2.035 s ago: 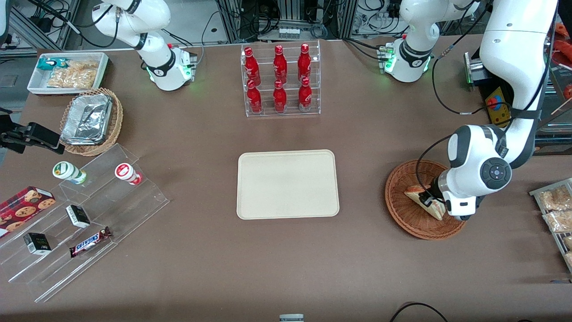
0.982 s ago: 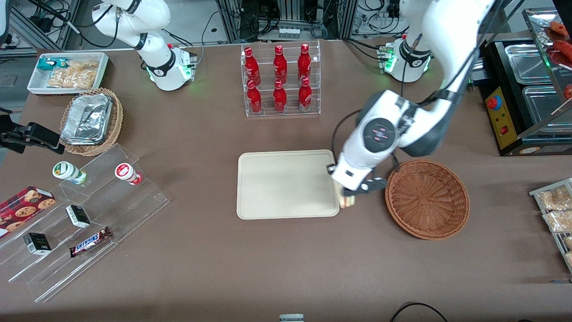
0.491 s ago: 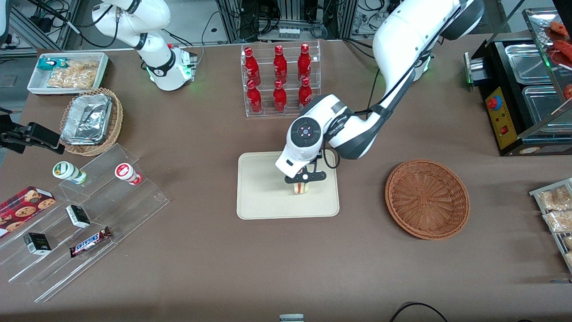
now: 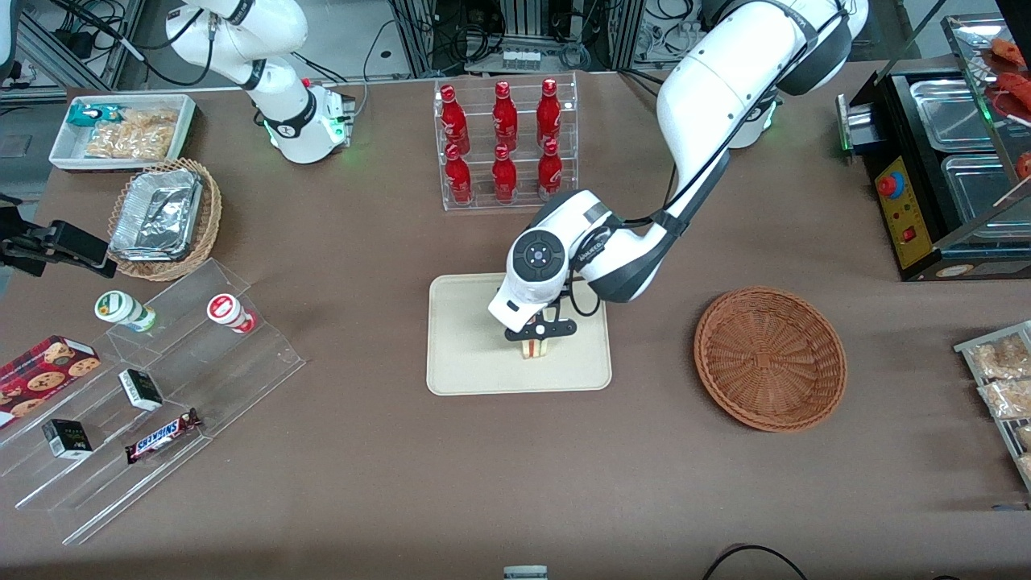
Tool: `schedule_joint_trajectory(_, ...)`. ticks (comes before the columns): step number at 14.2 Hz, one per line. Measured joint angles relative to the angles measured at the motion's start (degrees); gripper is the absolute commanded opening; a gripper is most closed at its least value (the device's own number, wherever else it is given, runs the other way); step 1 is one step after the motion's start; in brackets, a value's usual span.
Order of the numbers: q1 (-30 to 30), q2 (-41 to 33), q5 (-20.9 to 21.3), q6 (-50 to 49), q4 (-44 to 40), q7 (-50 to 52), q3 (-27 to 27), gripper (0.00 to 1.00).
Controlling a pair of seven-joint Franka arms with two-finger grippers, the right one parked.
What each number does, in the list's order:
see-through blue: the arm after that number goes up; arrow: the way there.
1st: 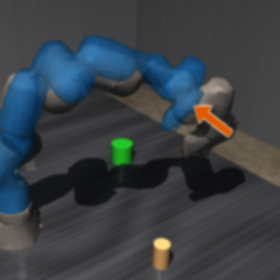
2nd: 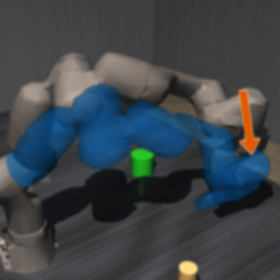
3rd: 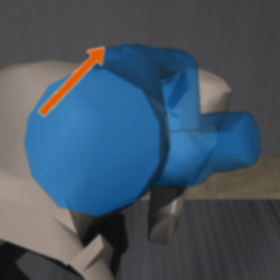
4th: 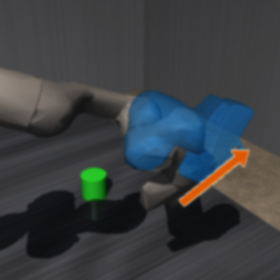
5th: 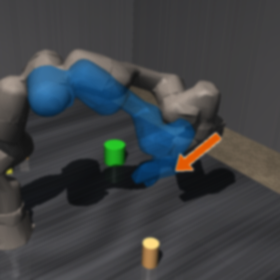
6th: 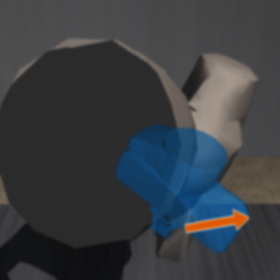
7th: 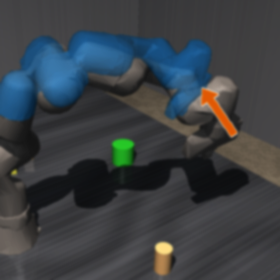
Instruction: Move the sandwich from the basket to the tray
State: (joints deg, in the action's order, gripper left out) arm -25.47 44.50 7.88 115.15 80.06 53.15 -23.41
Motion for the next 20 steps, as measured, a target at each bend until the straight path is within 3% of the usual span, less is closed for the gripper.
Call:
schedule_joint_trajectory(5, 0.0, -0.1, 5.0, 0.0, -3.7, 4.3, 0.0, 1.0)
schedule_joint_trajectory(10, 1.5, -5.9, 6.2, -6.0, -6.3, 4.6, 2.7, 1.0)
schedule_joint_trajectory(12, 4.5, -10.0, 6.3, -10.1, -5.5, 3.8, 3.5, 1.0)
schedule_joint_trajectory(16, 14.5, -19.1, 5.4, -19.8, -1.5, -8.0, 3.7, 1.0)
schedule_joint_trajectory(20, 22.5, -25.5, 2.5, -22.0, 3.2, -15.8, 3.7, 1.0)
